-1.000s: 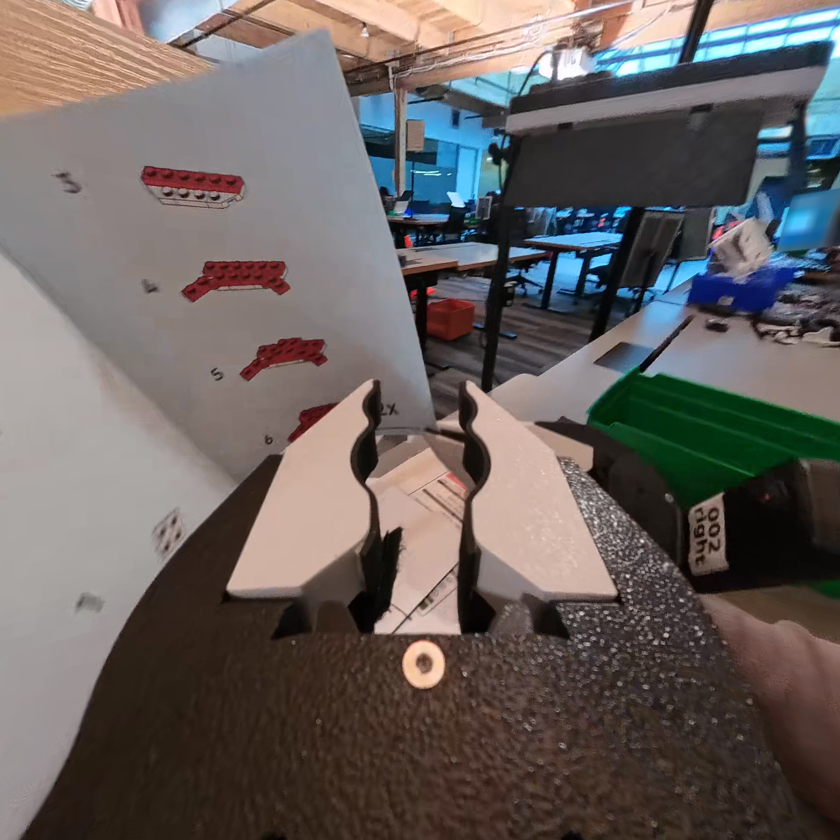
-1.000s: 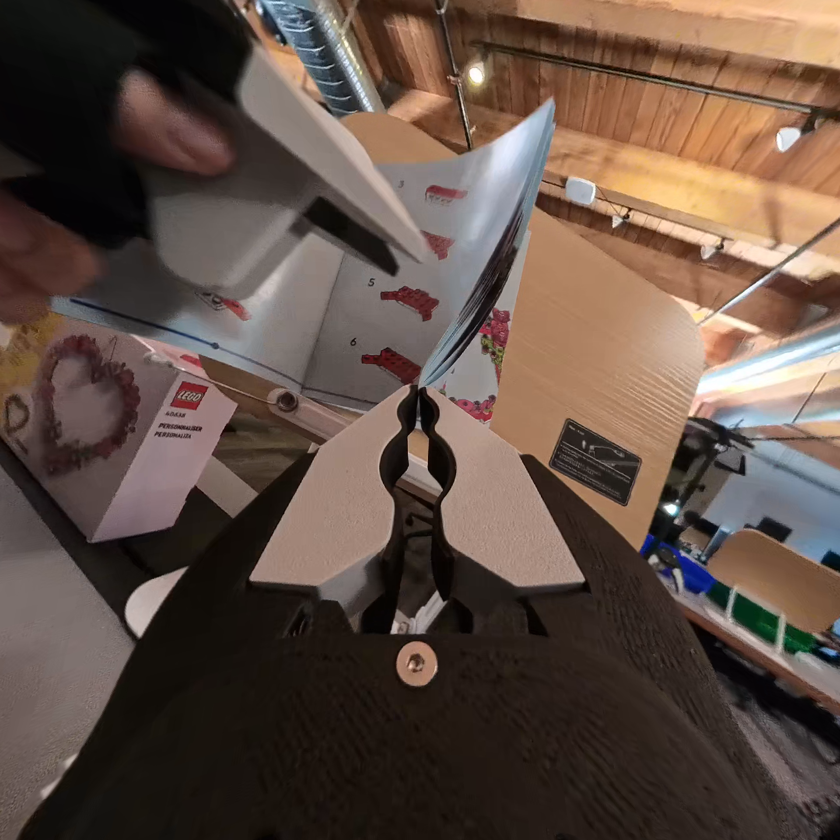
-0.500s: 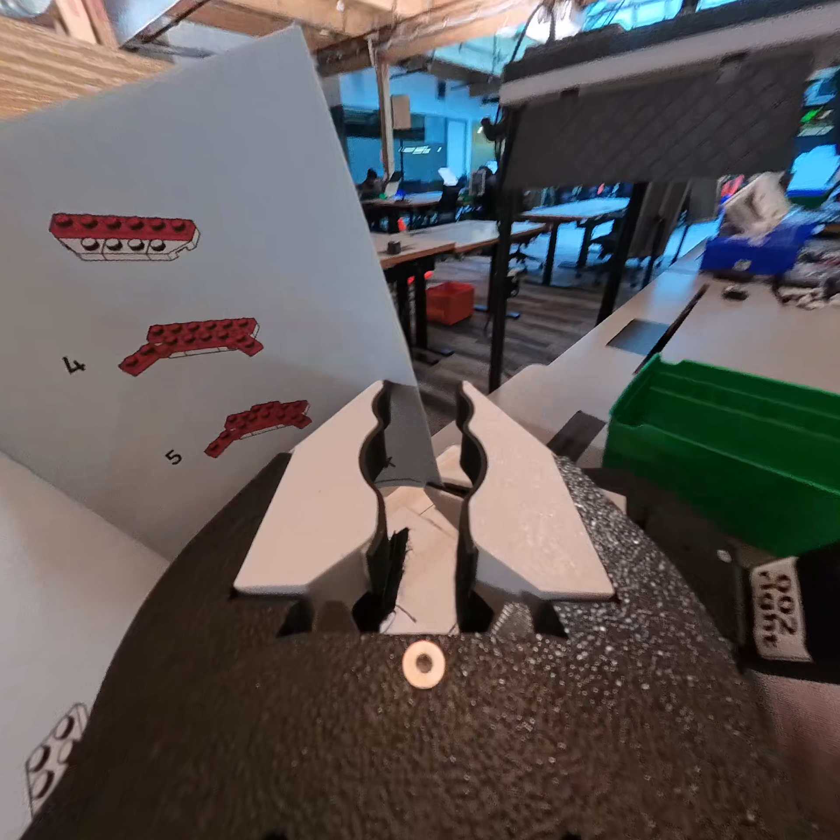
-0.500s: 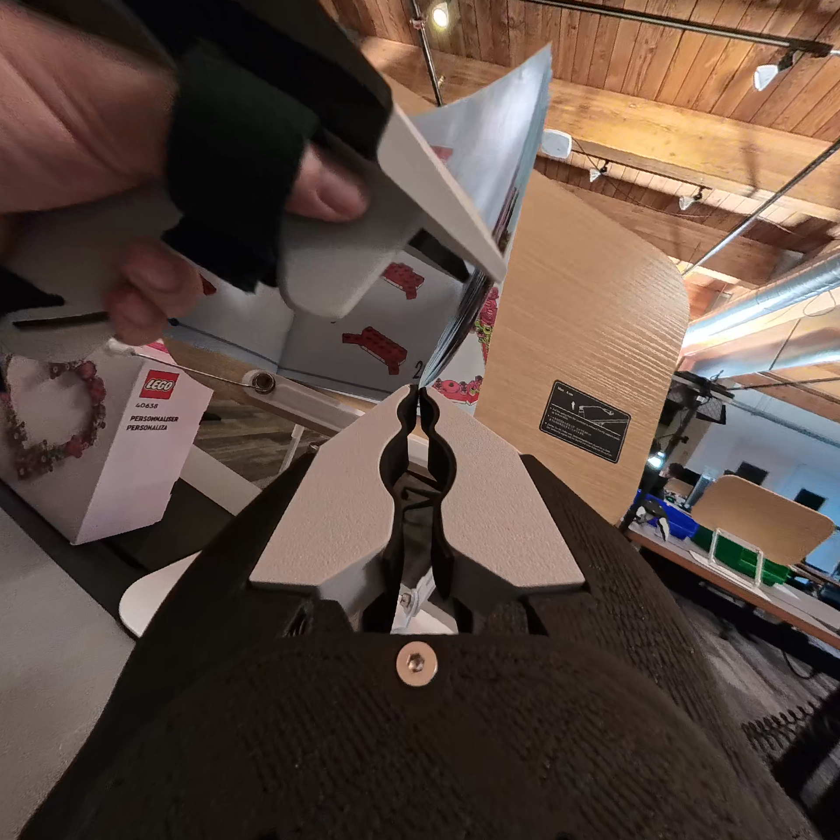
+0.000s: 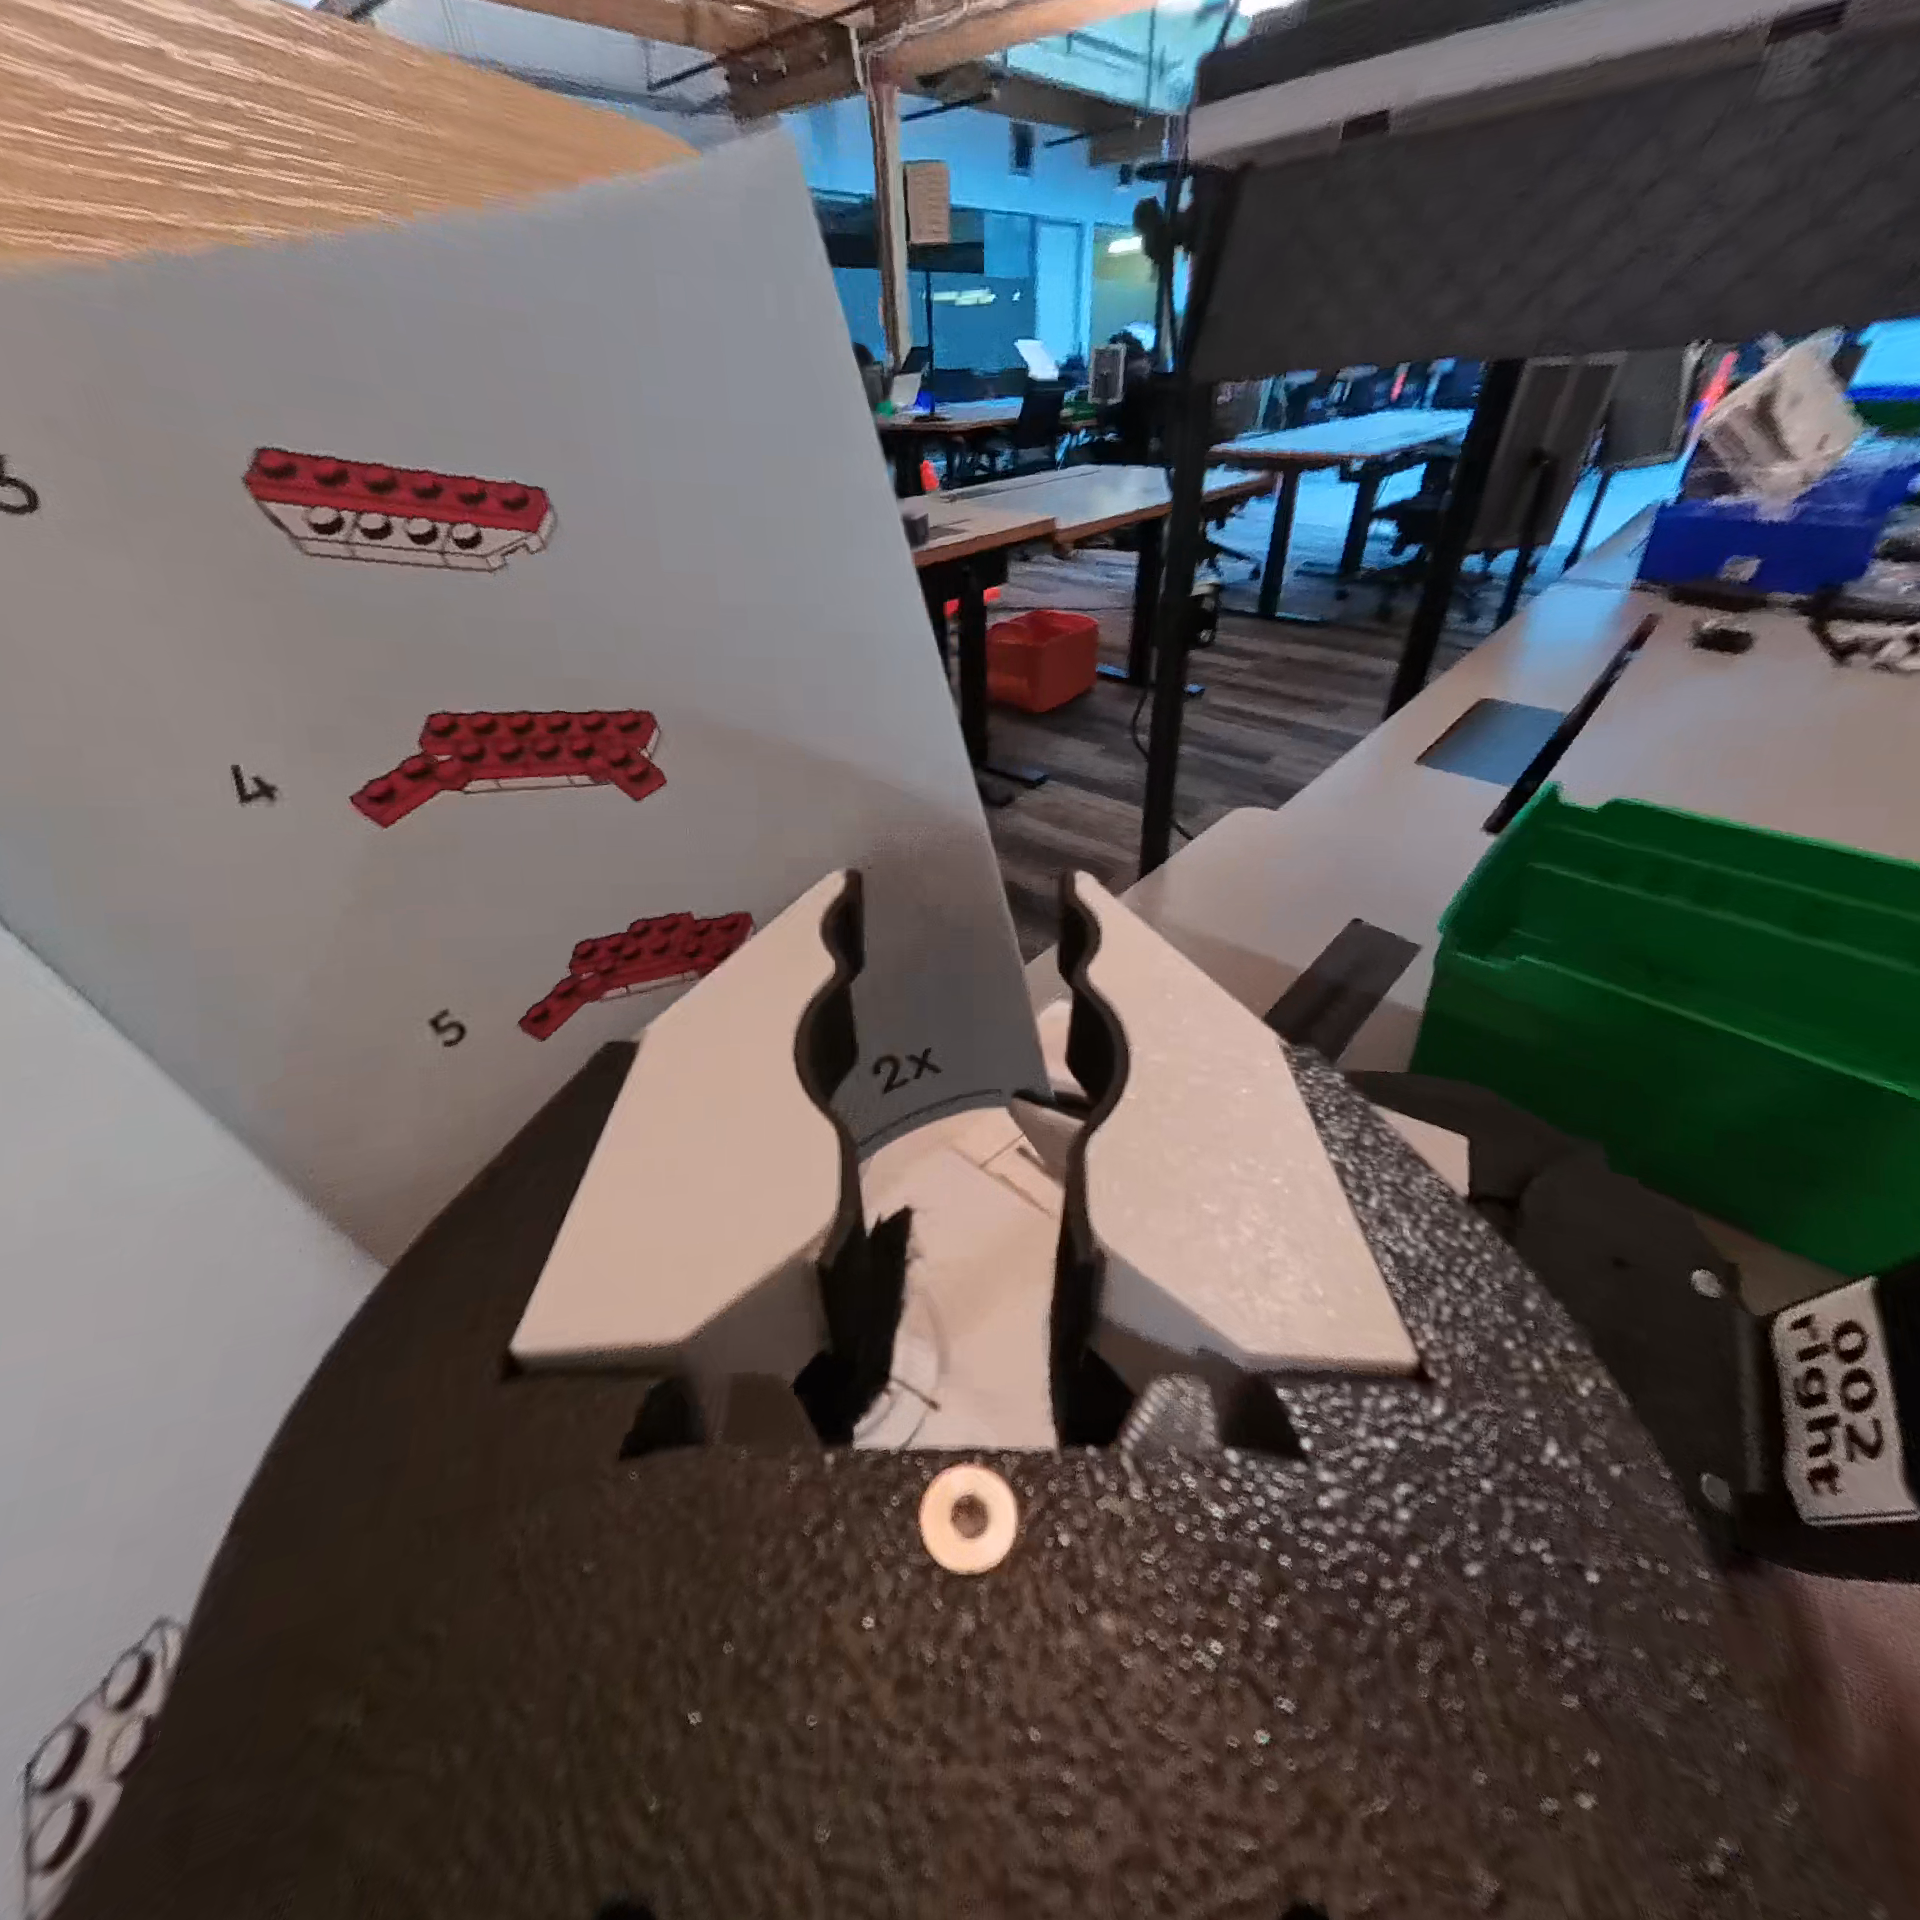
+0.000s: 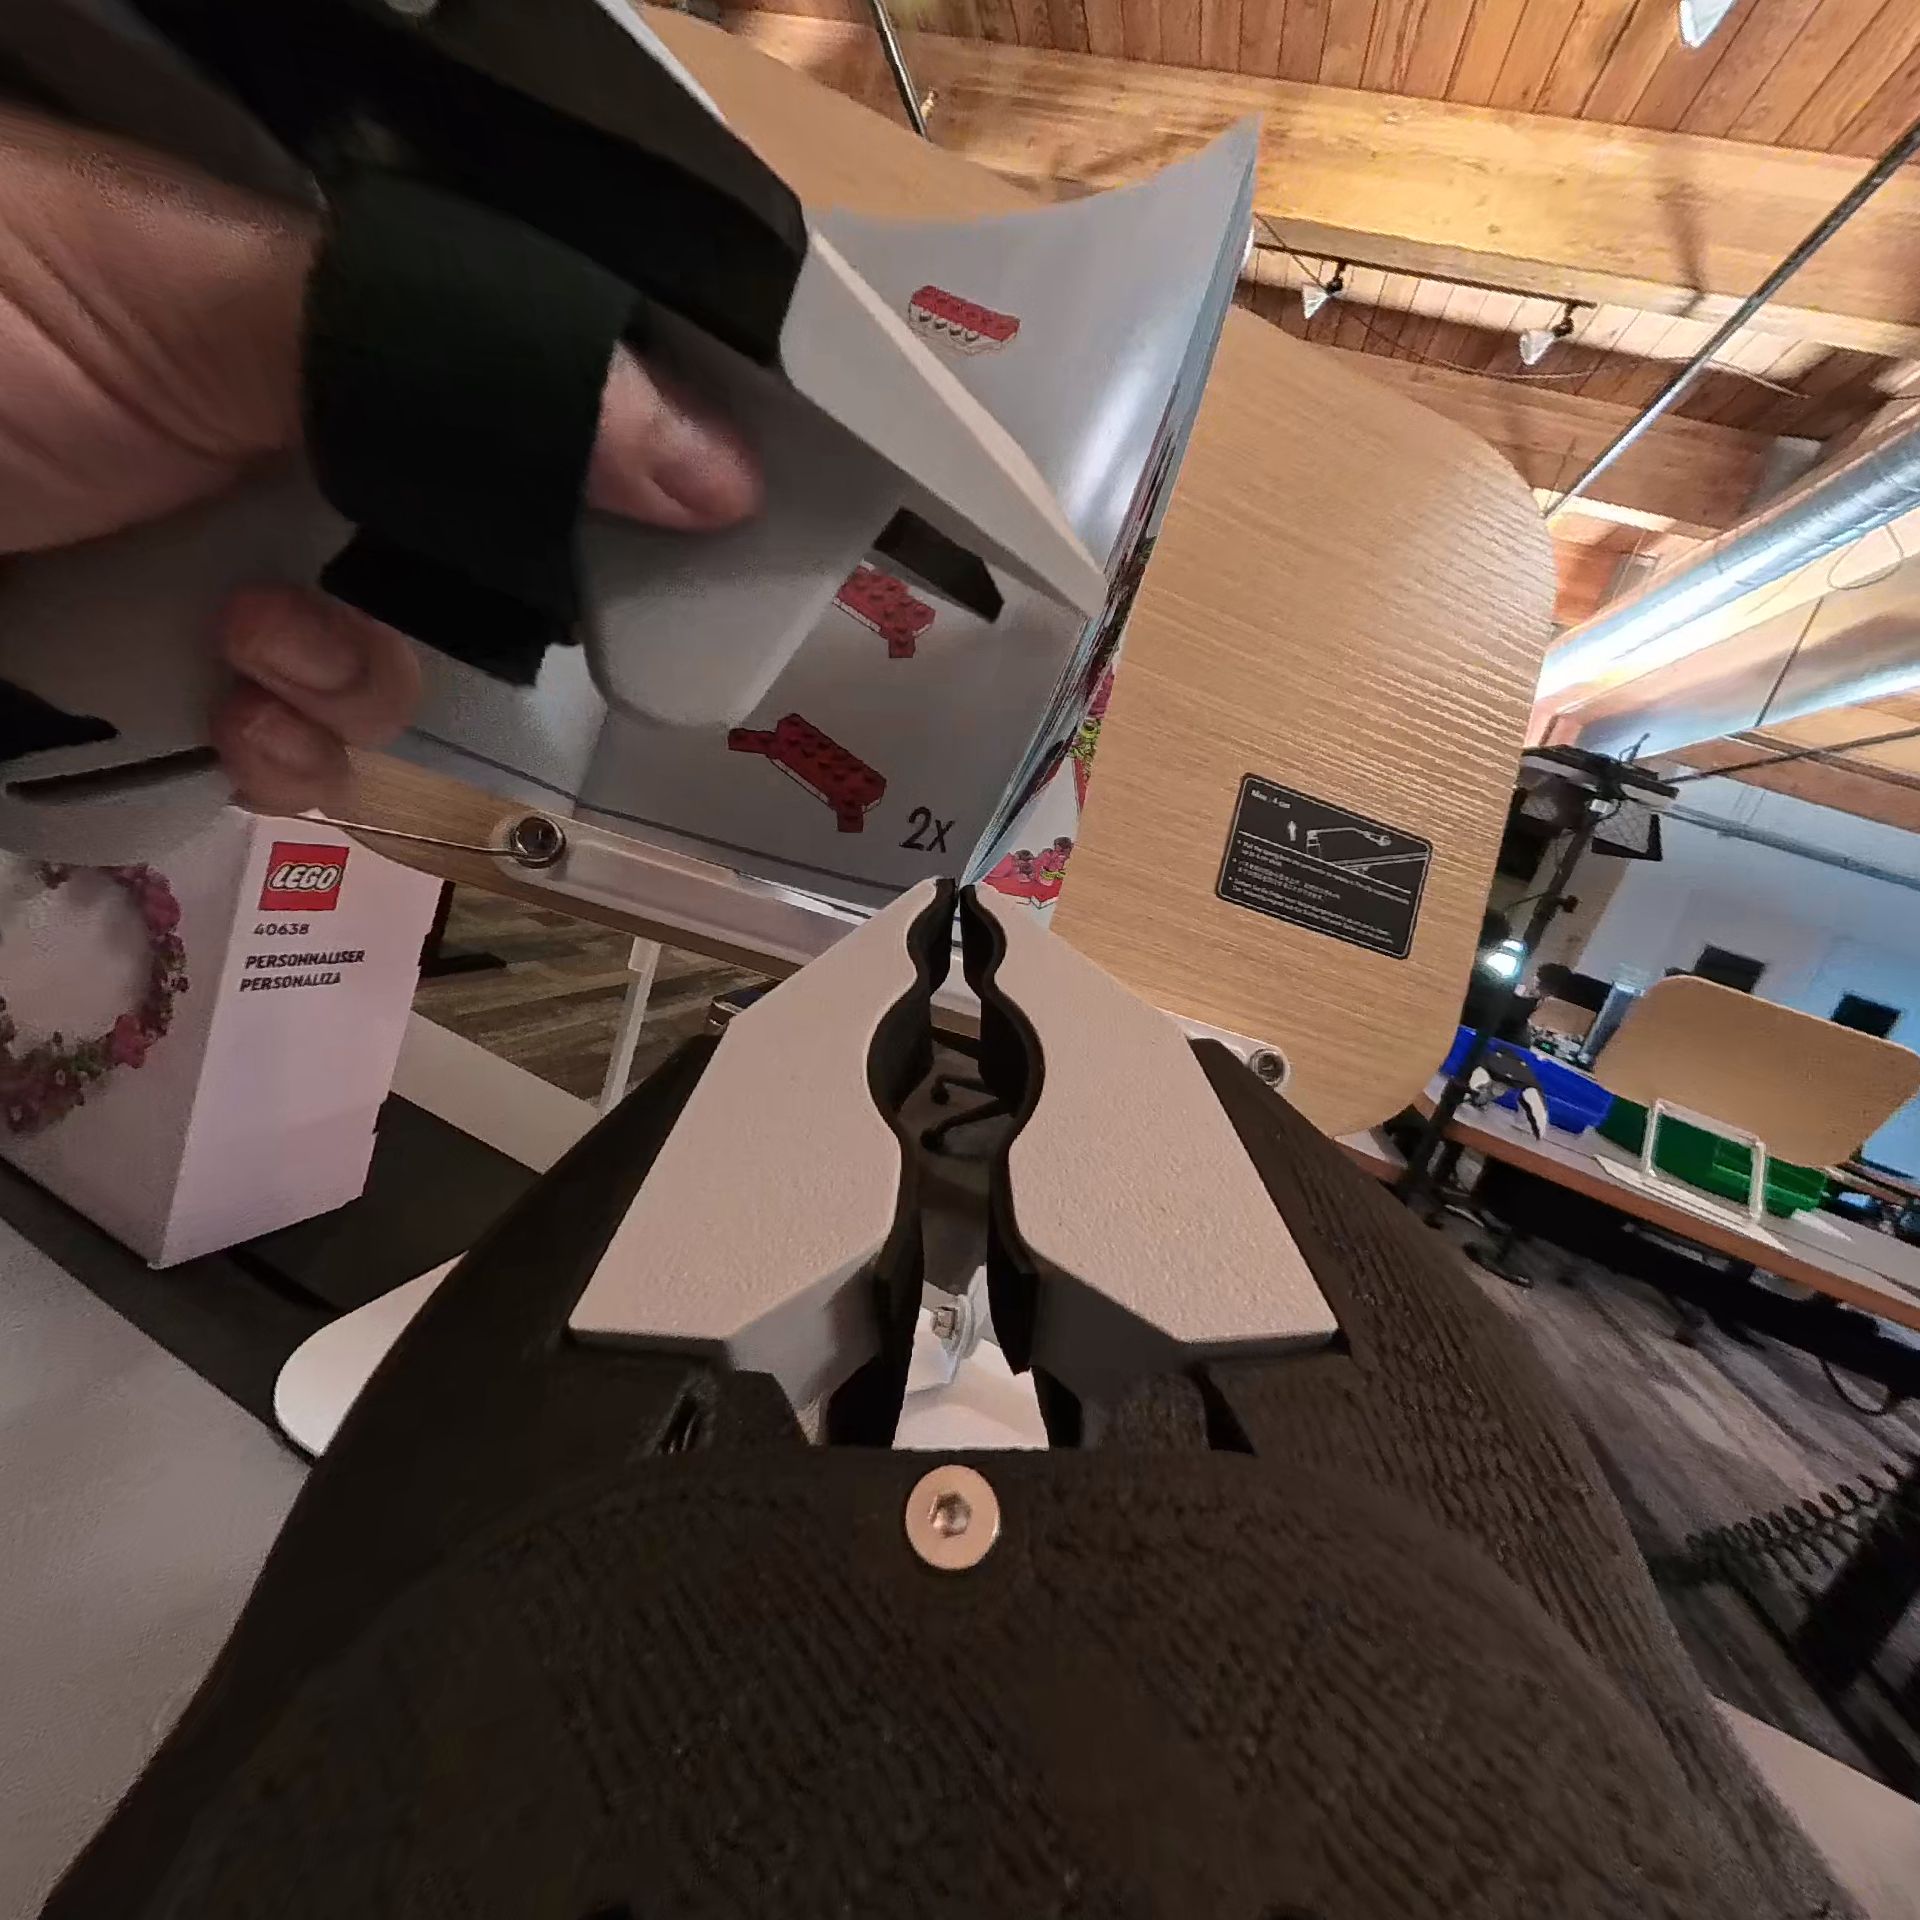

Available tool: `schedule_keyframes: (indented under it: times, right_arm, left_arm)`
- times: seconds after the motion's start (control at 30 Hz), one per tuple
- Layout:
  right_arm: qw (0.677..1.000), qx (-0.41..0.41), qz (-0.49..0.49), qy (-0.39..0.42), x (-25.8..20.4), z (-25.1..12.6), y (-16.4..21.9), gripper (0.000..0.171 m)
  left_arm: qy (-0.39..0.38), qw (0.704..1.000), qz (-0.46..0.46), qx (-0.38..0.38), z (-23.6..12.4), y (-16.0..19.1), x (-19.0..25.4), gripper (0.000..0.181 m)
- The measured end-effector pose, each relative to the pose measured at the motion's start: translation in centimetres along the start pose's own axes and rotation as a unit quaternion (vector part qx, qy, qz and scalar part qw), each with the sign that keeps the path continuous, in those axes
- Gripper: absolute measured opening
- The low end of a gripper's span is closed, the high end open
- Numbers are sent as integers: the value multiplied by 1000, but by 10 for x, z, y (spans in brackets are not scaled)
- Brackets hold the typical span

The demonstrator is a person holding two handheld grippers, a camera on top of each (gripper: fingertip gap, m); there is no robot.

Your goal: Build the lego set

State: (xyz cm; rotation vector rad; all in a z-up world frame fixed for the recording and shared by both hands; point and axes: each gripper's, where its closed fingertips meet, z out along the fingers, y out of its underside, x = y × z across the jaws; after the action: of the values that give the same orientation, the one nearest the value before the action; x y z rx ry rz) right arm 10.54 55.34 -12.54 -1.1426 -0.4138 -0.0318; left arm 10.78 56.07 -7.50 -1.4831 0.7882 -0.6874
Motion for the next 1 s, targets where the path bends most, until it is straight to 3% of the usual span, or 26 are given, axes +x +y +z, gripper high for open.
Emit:
schedule_keyframes:
  times: [0.1, 0.33, 0.43, 0.57, 0.67, 1.0]
  right_arm:
    - [1000, -1, -7, 1, -2, 0, 1, 0]
    - [1000, 3, -14, 0, -5, 0, -2, 0]
    - [1000, 5, -7, 3, -3, 0, 1, 3]
    - [999, 35, 18, 2, 2, -5, 2, 37]
    - [997, 75, 29, -16, 0, -11, -5, 48]
    - [992, 93, 52, -66, -9, -11, -8, 52]
  left_arm:
    - [-10, 999, 19, -33, 3, 11, 1, 36]
    - [12, 1000, 1, -29, 7, 10, 5, 0]
    - [43, 998, -23, -34, 8, 11, 6, 0]
    - [94, 993, -71, -8, 7, 6, 6, 0]
    - [129, 988, -87, -3, 9, 7, 7, 0]
    - [205, 972, -117, 13, 13, 7, 8, 0]
